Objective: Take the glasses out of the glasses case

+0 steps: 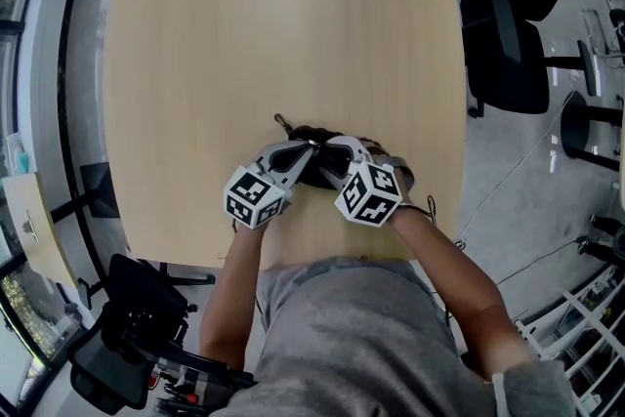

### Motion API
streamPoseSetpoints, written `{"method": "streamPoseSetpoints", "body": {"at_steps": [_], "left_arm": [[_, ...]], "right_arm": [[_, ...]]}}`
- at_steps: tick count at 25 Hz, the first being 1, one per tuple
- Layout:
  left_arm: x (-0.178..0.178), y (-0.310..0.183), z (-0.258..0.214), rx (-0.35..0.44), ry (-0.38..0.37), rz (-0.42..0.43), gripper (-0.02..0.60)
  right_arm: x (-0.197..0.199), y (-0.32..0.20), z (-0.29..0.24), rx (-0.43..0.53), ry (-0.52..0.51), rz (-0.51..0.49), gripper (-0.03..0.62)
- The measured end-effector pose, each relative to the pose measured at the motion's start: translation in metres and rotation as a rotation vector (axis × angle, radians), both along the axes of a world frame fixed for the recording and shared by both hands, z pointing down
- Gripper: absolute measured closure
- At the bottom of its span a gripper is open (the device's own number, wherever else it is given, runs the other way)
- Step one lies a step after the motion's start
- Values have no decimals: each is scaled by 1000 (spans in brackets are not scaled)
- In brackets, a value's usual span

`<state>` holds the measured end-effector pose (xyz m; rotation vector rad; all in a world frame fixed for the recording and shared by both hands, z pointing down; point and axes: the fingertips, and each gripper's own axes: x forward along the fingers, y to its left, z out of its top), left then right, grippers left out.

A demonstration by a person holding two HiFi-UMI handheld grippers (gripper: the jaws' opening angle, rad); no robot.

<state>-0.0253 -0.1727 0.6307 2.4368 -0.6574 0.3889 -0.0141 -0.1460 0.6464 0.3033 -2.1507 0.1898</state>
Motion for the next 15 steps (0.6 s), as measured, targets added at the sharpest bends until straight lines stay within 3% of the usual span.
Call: {"method": "streamPoseSetpoints", "body": {"at_steps": [2, 6, 11, 15], "left_arm": [[-1, 3, 2, -3, -6, -4, 575], [2, 15, 6, -20, -18, -11, 575], [14, 22, 8, -30, -28, 4, 575], [2, 29, 4, -23, -28, -1, 575]], "right_arm": [[4, -2, 13, 38, 71, -4, 428], [9, -8, 26, 80, 111, 2, 428], [25, -13, 45, 27, 149, 5, 431], [17, -11, 45, 20, 156, 16, 486]]}}
